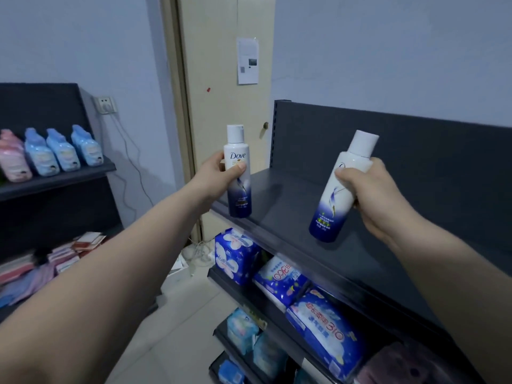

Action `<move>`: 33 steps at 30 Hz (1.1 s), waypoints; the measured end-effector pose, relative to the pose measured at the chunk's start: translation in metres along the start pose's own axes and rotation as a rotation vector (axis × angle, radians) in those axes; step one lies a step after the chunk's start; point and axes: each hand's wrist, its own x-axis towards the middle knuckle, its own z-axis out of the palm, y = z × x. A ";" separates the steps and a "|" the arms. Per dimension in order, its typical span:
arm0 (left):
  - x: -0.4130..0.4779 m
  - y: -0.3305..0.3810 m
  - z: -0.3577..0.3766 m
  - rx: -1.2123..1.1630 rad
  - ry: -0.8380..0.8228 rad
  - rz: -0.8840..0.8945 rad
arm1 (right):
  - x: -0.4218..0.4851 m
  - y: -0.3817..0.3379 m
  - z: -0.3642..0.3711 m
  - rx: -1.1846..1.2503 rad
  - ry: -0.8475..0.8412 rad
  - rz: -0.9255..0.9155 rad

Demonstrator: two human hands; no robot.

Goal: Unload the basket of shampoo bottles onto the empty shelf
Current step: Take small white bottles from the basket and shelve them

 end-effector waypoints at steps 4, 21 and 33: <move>0.047 -0.019 -0.010 0.041 -0.035 -0.013 | 0.030 0.030 0.030 -0.068 -0.047 -0.004; 0.158 -0.093 -0.031 -0.082 -0.477 0.027 | 0.158 0.094 0.146 -0.192 0.113 0.042; 0.150 -0.112 -0.037 -0.080 -0.404 0.057 | 0.163 0.120 0.164 -0.339 0.060 0.143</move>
